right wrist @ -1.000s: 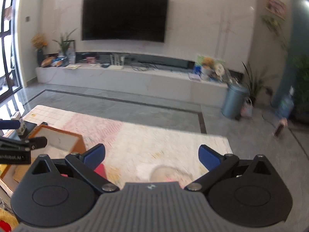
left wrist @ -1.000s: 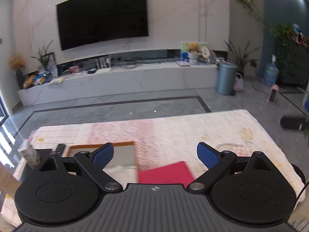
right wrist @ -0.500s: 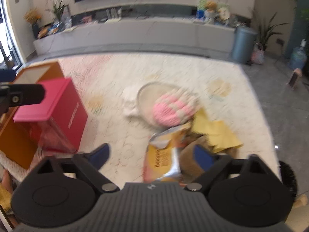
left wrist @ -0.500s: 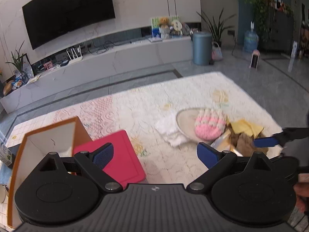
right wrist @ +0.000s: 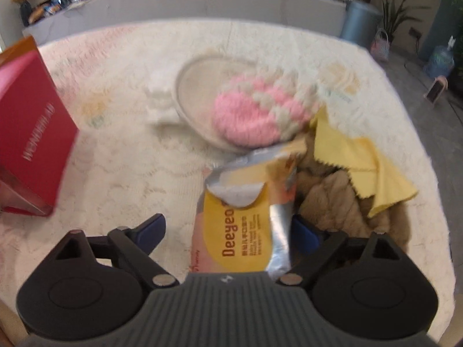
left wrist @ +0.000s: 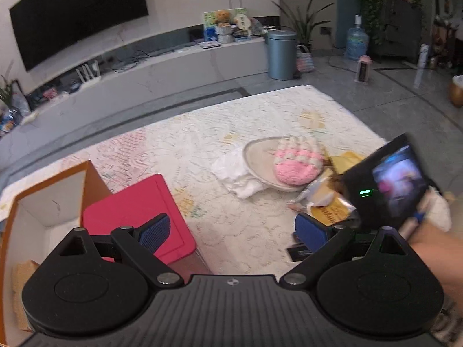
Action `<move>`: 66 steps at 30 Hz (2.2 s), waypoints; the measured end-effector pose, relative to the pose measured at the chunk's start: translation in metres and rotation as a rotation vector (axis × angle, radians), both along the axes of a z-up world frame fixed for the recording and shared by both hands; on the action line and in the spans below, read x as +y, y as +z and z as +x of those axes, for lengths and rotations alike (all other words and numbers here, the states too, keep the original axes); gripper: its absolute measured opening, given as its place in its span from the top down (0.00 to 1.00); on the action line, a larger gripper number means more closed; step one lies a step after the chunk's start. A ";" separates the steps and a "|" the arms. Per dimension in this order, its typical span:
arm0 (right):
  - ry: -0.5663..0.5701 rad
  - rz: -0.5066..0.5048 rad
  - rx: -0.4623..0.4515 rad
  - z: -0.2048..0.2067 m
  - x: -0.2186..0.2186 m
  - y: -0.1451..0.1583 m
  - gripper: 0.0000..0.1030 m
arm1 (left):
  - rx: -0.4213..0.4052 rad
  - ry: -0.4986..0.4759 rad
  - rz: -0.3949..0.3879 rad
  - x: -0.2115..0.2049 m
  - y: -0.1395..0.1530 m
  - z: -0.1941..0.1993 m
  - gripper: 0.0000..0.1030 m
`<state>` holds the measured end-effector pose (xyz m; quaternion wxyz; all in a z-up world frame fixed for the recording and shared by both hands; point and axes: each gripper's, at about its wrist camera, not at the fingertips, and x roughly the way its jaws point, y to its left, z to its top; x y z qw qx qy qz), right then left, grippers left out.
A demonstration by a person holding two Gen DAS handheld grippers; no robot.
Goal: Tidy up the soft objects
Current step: 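Grasp the yellow Deeyeo snack bag with the right tool, then grasp the brown twisted towel with the left tool while the right tool holds the snack bag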
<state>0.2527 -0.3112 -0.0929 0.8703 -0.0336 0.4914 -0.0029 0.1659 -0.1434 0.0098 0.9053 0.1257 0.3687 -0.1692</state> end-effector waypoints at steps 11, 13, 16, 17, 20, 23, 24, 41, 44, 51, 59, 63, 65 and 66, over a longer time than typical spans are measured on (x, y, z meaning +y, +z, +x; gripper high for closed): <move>-0.001 0.027 -0.031 0.002 -0.001 -0.001 0.24 | 0.005 0.006 0.004 0.016 -0.003 -0.004 0.00; -0.021 0.033 -0.039 -0.001 -0.006 0.003 0.45 | 0.007 0.017 0.010 0.019 -0.005 -0.004 0.00; -0.003 0.060 -0.017 -0.006 -0.008 0.006 0.48 | 0.017 0.027 0.016 0.021 -0.005 -0.005 0.00; 0.006 0.064 -0.007 -0.009 -0.008 0.006 0.49 | 0.027 0.024 0.011 0.023 -0.005 -0.006 0.00; 0.050 0.123 0.044 -0.018 -0.002 0.009 0.49 | 0.034 0.033 0.012 0.026 -0.006 -0.008 0.00; 0.116 0.127 0.051 -0.027 0.011 0.008 0.49 | 0.031 0.045 0.024 0.027 -0.007 -0.007 0.00; 0.122 0.104 0.039 -0.027 0.015 0.007 0.48 | 0.036 0.049 0.025 0.027 -0.007 -0.006 0.00; -0.001 0.428 -0.222 -0.067 -0.032 0.049 0.50 | -0.110 0.136 0.086 0.017 0.013 -0.012 0.00; -0.080 0.370 -0.293 -0.079 -0.041 0.071 0.50 | -0.081 0.131 0.034 0.006 0.014 -0.005 0.00; -0.284 0.189 -0.407 -0.119 -0.080 0.084 0.50 | 0.021 0.053 0.032 -0.060 -0.023 0.022 0.00; -0.514 0.307 -0.492 -0.146 -0.130 0.072 0.50 | 0.060 -0.108 0.067 -0.141 -0.072 0.035 0.00; -0.535 0.352 -0.473 -0.142 -0.139 0.065 0.50 | 0.125 -0.122 0.025 -0.166 -0.092 0.042 0.00; -0.537 0.369 -0.467 -0.140 -0.139 0.063 0.50 | 0.159 -0.118 0.013 -0.176 -0.099 0.047 0.00; -0.536 0.380 -0.473 -0.141 -0.140 0.063 0.50 | 0.162 -0.111 0.018 -0.181 -0.102 0.048 0.00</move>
